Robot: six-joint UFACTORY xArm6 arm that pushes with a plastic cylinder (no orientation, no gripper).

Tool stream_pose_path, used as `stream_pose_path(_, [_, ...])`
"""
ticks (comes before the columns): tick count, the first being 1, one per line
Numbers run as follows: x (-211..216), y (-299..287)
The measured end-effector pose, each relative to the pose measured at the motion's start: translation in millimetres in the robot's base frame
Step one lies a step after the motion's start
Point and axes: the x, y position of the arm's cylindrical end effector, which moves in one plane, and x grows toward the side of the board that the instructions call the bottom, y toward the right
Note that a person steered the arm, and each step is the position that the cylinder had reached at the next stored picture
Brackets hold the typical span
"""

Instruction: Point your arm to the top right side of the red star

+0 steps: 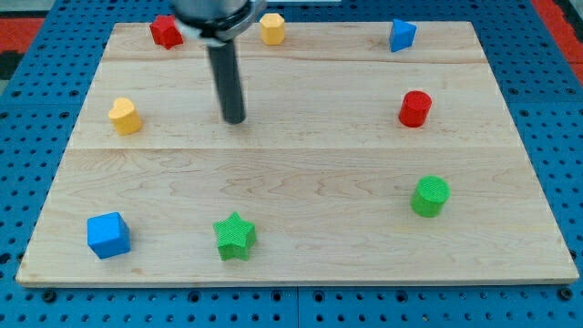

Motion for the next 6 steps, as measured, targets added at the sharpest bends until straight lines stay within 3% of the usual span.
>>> stream_pose_path(1, [-35.1, 24.8])
stream_pose_path(2, [-52.8, -32.9])
stream_pose_path(4, [-123.2, -87.5])
stream_pose_path(6, [-181.5, -55.0])
